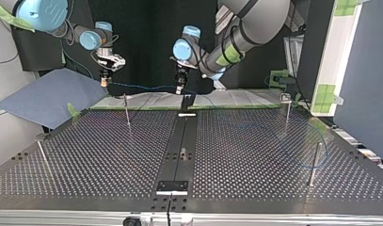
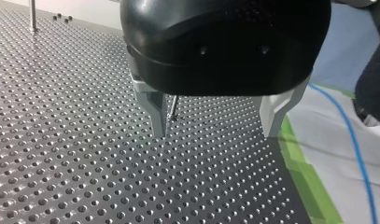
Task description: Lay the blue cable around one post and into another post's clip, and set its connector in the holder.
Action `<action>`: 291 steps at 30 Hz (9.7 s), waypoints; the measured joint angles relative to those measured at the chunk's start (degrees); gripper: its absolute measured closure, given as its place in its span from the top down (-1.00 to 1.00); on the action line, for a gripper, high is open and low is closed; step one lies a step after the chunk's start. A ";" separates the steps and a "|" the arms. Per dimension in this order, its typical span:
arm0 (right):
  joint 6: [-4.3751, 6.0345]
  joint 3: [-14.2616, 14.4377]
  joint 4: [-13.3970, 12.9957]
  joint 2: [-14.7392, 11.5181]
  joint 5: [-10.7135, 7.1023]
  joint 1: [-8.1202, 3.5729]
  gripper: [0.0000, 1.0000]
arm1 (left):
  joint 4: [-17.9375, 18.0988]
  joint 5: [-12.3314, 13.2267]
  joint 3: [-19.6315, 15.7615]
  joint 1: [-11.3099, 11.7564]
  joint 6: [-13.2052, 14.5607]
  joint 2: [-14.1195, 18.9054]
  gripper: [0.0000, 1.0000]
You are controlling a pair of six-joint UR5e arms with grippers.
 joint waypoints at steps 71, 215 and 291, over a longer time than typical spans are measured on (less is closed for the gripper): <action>0.00 -0.64 0.58 0.00 -0.06 0.30 -0.66 | 3.64 -2.86 2.96 0.88 2.04 -12.90 1.00; -14.69 -3.03 4.51 -5.62 -16.17 -12.55 -0.62 | -10.21 -4.60 25.47 -5.68 -6.63 -13.08 -1.00; -18.68 -5.49 13.76 -9.32 -27.20 -16.45 -0.62 | -18.07 -2.89 23.36 -9.01 -5.66 -3.52 -1.00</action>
